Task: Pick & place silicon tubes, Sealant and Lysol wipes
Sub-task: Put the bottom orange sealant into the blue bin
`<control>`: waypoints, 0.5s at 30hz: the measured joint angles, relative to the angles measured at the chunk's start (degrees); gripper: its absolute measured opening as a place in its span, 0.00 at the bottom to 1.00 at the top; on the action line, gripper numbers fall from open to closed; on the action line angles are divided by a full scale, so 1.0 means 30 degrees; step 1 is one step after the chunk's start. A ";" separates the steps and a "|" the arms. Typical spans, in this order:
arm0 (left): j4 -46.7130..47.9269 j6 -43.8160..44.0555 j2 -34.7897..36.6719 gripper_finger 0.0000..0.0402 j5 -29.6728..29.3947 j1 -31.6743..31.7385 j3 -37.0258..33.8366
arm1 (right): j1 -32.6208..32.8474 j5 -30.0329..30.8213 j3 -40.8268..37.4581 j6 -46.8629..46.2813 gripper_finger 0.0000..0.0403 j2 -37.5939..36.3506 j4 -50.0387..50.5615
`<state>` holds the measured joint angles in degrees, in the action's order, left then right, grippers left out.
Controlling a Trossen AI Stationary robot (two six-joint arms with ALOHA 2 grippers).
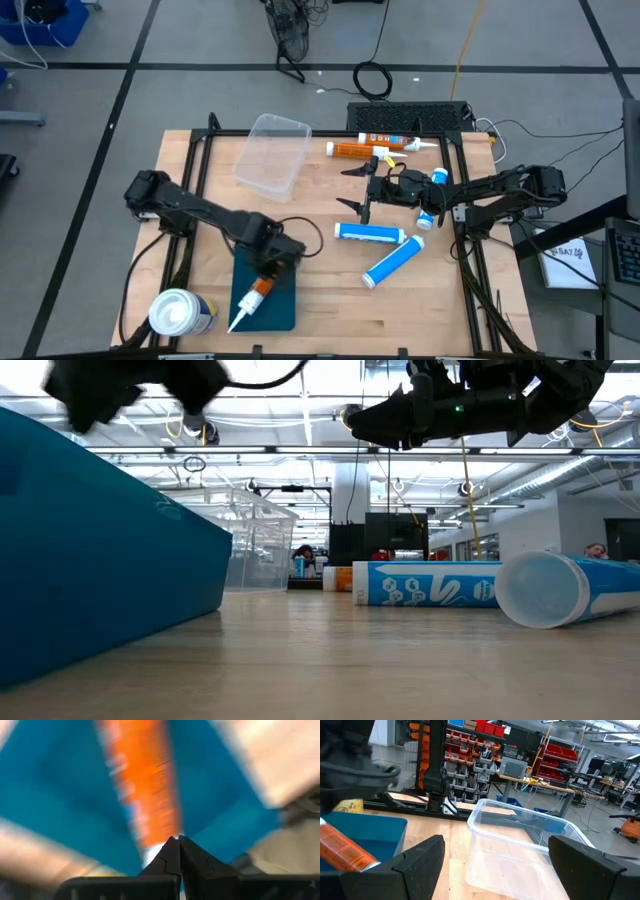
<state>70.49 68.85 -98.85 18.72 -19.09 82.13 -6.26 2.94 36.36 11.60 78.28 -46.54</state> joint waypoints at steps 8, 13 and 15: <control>0.0280 0.2553 -0.0038 0.00 0.3082 -0.0824 -0.2810 | 0.0000 0.0000 0.0000 -0.0040 0.82 0.0000 0.0036; -0.0872 0.3899 -0.0103 0.00 0.4934 -0.0911 -0.4798 | -0.0002 0.0000 0.0000 -0.0138 0.82 0.0000 0.0031; -0.1537 0.4195 -0.0103 0.00 0.5502 -0.0916 -0.5351 | -0.0007 0.0000 0.0000 -0.0138 0.82 0.0000 0.0029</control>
<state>65.88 81.44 -99.16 35.23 -21.84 66.07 -6.28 2.94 36.36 11.18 78.28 -46.46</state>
